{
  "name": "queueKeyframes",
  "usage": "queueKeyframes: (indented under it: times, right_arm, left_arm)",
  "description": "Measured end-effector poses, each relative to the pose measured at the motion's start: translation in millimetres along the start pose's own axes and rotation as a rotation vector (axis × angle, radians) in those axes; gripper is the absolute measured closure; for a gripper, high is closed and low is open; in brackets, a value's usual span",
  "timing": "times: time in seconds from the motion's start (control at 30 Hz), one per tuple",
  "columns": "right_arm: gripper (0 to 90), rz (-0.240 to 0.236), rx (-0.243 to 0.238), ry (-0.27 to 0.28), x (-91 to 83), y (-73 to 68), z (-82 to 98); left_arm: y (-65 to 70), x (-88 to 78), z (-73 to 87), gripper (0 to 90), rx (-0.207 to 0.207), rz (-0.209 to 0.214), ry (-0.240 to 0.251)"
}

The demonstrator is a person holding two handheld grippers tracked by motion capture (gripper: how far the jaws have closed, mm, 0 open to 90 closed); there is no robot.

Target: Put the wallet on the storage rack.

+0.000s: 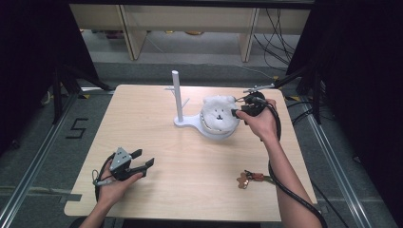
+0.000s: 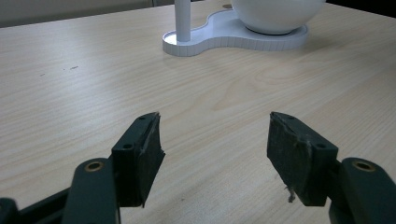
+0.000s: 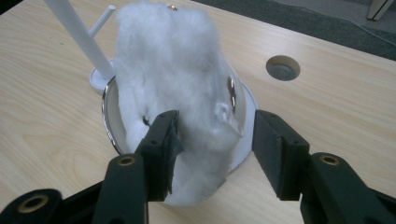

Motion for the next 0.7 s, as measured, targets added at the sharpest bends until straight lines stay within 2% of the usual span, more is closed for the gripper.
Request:
queueKeyframes:
  times: [0.1, 0.13, 0.17, 0.23, 0.4, 0.43, 0.47, 0.5, 0.53, 0.63, 0.67, 0.7]
  right_arm:
    - [51.4, -0.006, 0.017, 0.000, -3.4, 0.2, 3.1]
    - [51.4, -0.004, 0.056, -0.010, -5.8, -2.3, 5.4]
    - [51.2, -0.011, 0.030, -0.002, -7.9, 0.3, 6.1]
    - [51.2, -0.021, 0.018, 0.015, -12.3, 3.1, 9.6]
    - [51.1, -0.011, 0.047, 0.014, -27.4, 8.9, 23.9]
    - [51.3, 0.000, 0.050, -0.005, -35.4, 15.2, 34.1]
    - [51.3, 0.000, 0.050, -0.005, -35.4, 15.2, 34.1]
    - [51.9, -0.001, 0.054, -0.017, -41.8, 23.6, 46.4]
    - [52.2, 0.021, 0.080, -0.031, -45.4, 26.5, 53.6]
    - [52.8, 0.023, 0.099, -0.043, -49.7, 34.4, 67.6]
    - [53.5, 0.033, 0.097, -0.066, -54.4, 45.5, 80.6]
    - [53.9, 0.038, 0.097, -0.076, -56.5, 49.4, 87.1]
  left_arm:
    - [0.1, -0.3, 0.1, 34.6, 0.000, 0.002, 0.002]
    - [0.0, -0.4, 0.1, 34.7, 0.001, 0.002, 0.002]
    - [-0.1, -0.4, 0.1, 34.6, 0.001, 0.001, 0.002]
    - [-0.3, -0.5, 0.2, 34.6, 0.000, 0.000, 0.002]
    - [0.3, -0.3, 0.0, 34.6, -0.002, -0.002, 0.001]
    - [0.4, -0.3, -0.1, 34.6, -0.002, -0.002, 0.001]
    - [0.4, -0.3, -0.1, 34.5, -0.002, -0.002, 0.001]
    - [0.3, -0.2, -0.1, 34.5, -0.003, -0.003, 0.002]
    - [0.1, -0.2, 0.0, 34.5, -0.003, -0.003, 0.002]
    - [-0.3, 0.4, 0.2, 34.4, -0.008, 0.001, 0.009]
    - [-0.5, -0.5, 0.1, 34.3, -0.013, -0.008, -0.003]
    - [-0.7, -0.4, 0.0, 34.3, -0.014, -0.004, 0.000]
Point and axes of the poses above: each handheld gripper's, and its own axes: x roughly forward along the jaws, z roughly out of its underside, y roughly to its right, the point moved 3 cm from there along x, roughly forward along the jaws, and after that the axes turned 15 degrees about x, right-handed, at the moved point
